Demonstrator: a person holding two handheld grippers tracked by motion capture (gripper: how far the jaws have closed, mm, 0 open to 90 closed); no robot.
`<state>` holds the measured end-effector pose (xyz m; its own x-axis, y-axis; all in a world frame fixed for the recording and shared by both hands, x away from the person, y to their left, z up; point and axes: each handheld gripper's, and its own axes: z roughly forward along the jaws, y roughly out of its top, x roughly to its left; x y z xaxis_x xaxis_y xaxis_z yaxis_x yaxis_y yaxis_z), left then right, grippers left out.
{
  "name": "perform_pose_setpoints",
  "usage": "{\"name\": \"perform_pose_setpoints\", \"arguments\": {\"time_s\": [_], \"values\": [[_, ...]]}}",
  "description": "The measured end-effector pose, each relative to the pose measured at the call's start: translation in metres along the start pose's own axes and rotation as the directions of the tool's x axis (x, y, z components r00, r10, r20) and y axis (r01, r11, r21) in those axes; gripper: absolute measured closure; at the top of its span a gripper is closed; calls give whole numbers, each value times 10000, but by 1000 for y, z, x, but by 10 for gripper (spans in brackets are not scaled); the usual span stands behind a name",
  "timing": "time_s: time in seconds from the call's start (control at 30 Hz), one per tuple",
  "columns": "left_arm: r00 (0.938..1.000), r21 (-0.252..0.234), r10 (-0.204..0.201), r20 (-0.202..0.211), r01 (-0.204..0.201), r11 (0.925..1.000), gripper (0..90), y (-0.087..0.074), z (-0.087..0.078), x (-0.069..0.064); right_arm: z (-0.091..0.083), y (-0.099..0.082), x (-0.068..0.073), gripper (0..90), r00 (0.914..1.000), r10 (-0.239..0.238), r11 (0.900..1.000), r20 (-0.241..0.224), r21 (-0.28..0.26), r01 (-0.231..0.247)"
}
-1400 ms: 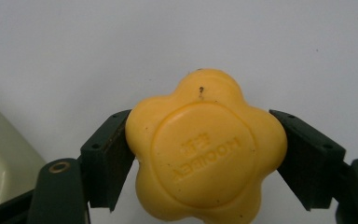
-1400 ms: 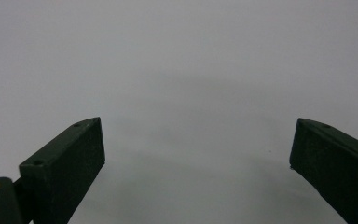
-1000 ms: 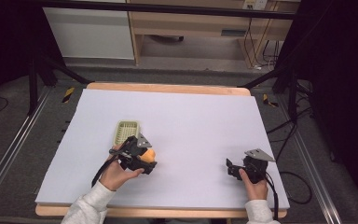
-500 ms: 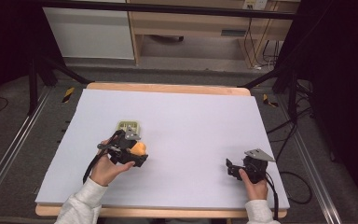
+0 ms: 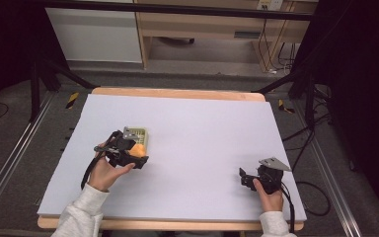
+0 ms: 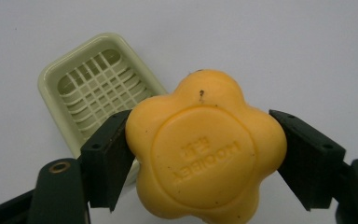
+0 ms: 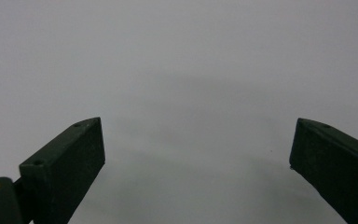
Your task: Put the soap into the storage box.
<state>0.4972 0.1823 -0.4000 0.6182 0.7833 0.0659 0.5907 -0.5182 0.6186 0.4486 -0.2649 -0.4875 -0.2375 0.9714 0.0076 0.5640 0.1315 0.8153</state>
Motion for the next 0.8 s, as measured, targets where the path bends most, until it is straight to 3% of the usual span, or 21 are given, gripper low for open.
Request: {"name": "perform_pose_setpoints", "arguments": {"time_s": [0.43,0.8], "values": [[9995,208,-267,-179,271,9994,249,9,10,19,0,0,0,37,10000,53,10000,-35,20,-53],[9962,310,-815,-296,824,9961,250,14,18,40,1,0,0,37,10000,30,10000,-56,51,-30]]}}
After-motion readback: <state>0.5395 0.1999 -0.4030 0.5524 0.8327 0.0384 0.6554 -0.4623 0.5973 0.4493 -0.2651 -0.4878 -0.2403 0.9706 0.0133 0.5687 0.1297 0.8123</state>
